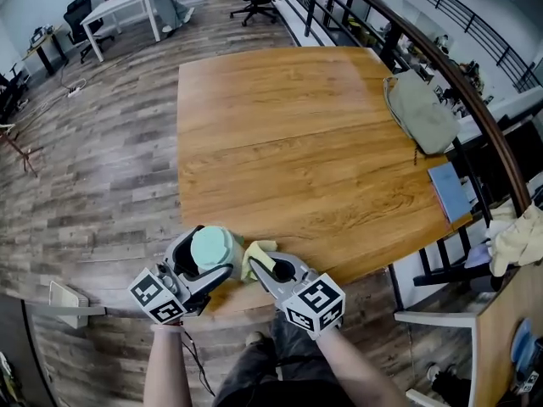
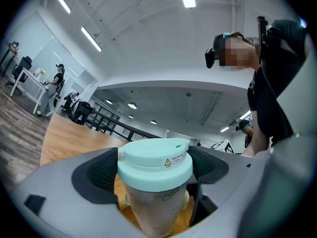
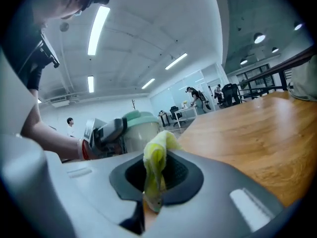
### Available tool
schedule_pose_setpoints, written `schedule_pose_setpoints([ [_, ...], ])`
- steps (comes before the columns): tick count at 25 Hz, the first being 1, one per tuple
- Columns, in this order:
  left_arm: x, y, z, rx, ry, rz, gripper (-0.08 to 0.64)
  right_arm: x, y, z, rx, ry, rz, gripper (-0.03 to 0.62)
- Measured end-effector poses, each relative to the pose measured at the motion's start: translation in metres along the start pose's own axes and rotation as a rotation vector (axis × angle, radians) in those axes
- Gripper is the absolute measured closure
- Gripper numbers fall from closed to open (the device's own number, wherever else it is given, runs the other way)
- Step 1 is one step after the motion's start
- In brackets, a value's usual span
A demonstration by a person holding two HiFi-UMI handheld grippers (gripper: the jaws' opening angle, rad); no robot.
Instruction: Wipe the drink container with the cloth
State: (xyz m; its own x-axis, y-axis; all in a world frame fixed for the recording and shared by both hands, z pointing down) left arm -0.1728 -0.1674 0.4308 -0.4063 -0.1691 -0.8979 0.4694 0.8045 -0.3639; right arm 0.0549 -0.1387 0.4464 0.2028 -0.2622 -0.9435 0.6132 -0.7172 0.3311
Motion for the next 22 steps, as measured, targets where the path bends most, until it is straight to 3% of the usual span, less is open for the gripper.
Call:
schedule_pose_setpoints([
  [11,-0.002,0.022,0.017,-0.106,-0.090,0.123,0.126,0.028,0.007,0.001,-0.006,0.086,0.013,0.569],
  [16,-0.005,0.033,0.025,-0.134,-0.108,0.176,0.126,0.017,0.017,-0.009,-0.040,0.099,0.086,0.569],
  [22,-0.008,0.038,0.024,-0.136,-0.119,0.171,0.126,-0.013,0.025,-0.013,-0.075,0.038,0.136,0.569],
])
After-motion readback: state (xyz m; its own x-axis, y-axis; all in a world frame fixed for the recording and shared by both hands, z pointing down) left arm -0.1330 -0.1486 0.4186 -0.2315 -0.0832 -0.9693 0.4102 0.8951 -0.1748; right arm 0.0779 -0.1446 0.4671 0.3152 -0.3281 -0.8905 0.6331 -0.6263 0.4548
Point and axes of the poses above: the fingertips, and each gripper's own axes: z forward along the fingers, y to its right, x out of its top, the point moved 10 cm from there along -z, backward along the fingers, and after that the axes turned 11 degrees about y, right-handed, at the moved point
